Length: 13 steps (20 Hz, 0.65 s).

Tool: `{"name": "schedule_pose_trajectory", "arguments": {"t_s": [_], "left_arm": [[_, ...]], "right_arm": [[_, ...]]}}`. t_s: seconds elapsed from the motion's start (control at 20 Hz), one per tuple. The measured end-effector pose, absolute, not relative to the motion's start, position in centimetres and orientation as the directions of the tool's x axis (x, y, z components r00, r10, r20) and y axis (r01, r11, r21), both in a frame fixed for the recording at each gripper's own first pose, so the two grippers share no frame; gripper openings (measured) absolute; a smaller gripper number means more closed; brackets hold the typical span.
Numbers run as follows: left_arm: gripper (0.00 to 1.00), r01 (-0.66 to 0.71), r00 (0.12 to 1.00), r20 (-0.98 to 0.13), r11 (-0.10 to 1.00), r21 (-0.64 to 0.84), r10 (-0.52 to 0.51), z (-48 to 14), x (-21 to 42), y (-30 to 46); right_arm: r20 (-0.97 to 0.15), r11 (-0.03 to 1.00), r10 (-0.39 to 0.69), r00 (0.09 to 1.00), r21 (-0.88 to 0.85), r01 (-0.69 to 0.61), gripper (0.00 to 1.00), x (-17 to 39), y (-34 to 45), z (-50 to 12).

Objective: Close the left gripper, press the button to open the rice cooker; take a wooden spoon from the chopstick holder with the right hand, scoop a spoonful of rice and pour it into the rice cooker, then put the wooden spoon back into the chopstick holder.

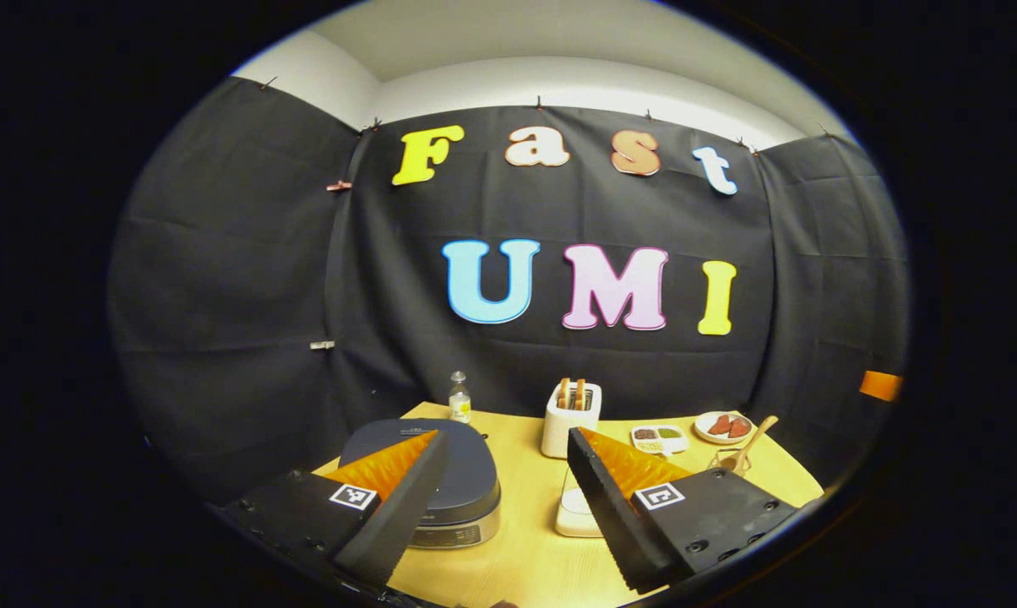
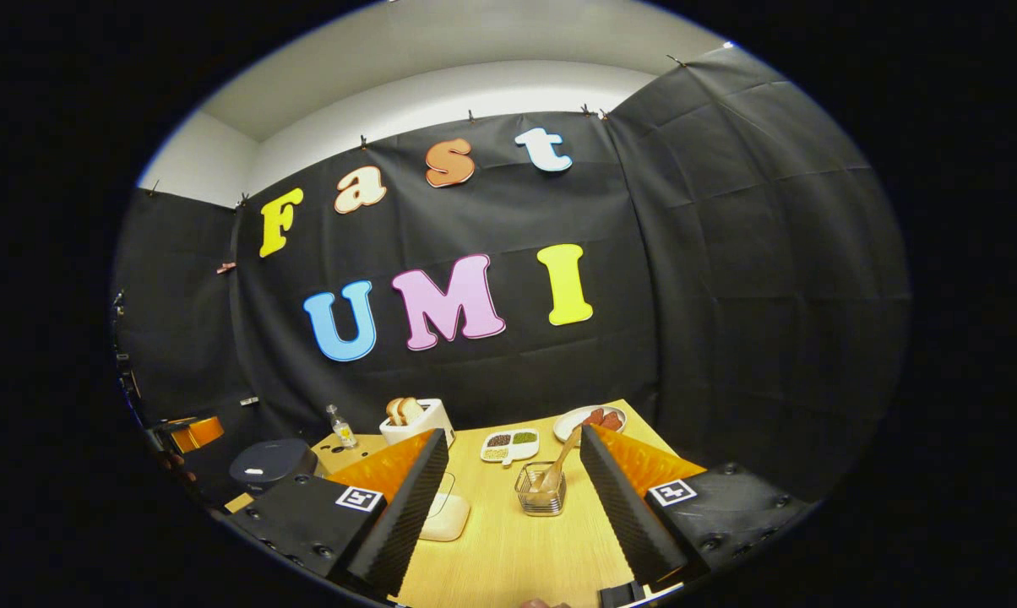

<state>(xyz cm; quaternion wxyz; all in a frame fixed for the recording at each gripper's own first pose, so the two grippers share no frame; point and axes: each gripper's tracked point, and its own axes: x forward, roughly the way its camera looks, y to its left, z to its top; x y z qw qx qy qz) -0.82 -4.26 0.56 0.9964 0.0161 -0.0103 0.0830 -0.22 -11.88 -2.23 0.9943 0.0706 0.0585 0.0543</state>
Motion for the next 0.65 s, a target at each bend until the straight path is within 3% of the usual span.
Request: {"name": "schedule_pose_trajectory", "arguments": {"t_s": [0.25,0.65], "left_arm": [[0.95,-0.119,0.993,0.006,0.992,0.052,0.119,0.6,-1.4,-5.2],[0.95,-0.09,0.996,-0.002,0.995,0.046,0.09,0.3,-1.1,-3.8]], "right_arm": [[-0.102,0.997,0.066,0.993,0.034,-0.063,0.98,-1.2,-11.1,-2.8],[-0.116,0.994,0.102,0.988,-0.036,-0.106,0.98,0.6,-7.3,-1.6]]}}
